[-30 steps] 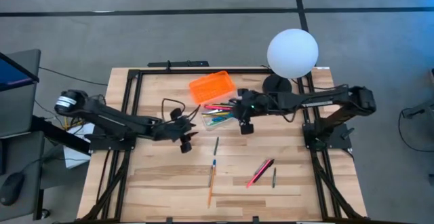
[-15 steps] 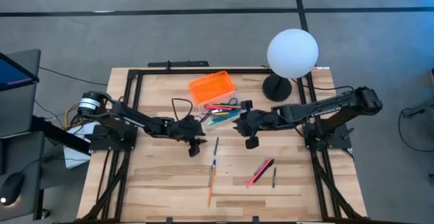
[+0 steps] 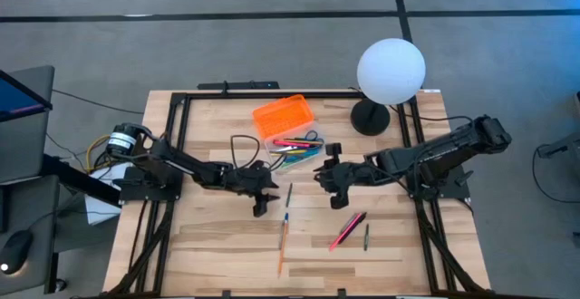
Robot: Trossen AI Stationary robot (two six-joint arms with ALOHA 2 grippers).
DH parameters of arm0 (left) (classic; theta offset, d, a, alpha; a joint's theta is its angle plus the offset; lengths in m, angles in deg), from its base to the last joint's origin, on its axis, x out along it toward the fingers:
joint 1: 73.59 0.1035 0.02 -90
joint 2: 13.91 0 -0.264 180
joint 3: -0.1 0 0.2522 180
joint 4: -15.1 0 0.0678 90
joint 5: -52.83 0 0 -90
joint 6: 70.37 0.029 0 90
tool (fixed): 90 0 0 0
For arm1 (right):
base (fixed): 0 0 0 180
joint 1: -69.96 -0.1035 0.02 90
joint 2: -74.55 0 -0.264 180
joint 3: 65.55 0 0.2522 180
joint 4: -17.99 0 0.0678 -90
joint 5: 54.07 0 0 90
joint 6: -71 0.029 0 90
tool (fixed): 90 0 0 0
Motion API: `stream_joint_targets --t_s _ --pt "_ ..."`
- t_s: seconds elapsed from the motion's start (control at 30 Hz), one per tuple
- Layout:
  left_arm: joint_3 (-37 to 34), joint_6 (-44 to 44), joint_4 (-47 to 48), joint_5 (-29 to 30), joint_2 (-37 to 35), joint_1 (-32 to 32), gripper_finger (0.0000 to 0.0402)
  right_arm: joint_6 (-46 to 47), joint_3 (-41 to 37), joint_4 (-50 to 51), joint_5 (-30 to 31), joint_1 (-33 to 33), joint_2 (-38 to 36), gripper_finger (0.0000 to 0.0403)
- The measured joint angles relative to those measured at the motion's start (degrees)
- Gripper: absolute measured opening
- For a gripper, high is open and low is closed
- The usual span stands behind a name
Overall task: Pick & place school supplies into a supply box
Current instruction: Put the top green crayon into the supply box
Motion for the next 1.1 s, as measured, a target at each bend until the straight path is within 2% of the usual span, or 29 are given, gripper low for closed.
stream_joint_targets --t_s 0.23,0.37,0.6,0.87,1.1 --pt "0.04 -0.09 -0.63 3.23 0.0 -1.95 0.0221 1.26 0.0 -0.3 2.03 -2.73 0.0 0.0102" --pt "0.04 1.15 -3.57 6.31 0.0 -3.43 0.0224 2.16 0.0 -0.3 4.26 -4.1 0.02 0.0102" --pt "1.67 2.13 -4.7 12.0 1.52 -5.86 0.0224 3.1 0.0 -0.35 4.77 -5.73 0.04 0.0102" --pt "7.58 2.61 -1.43 12.72 10.67 -5.84 0.0224 4.2 -0.01 0.09 6.19 -7.58 0.07 0.0102" --pt "10.56 1.17 2.68 12.74 12.35 -4.54 0.0224 4.94 -0.02 0.79 7.49 -9.48 0.07 0.0102"
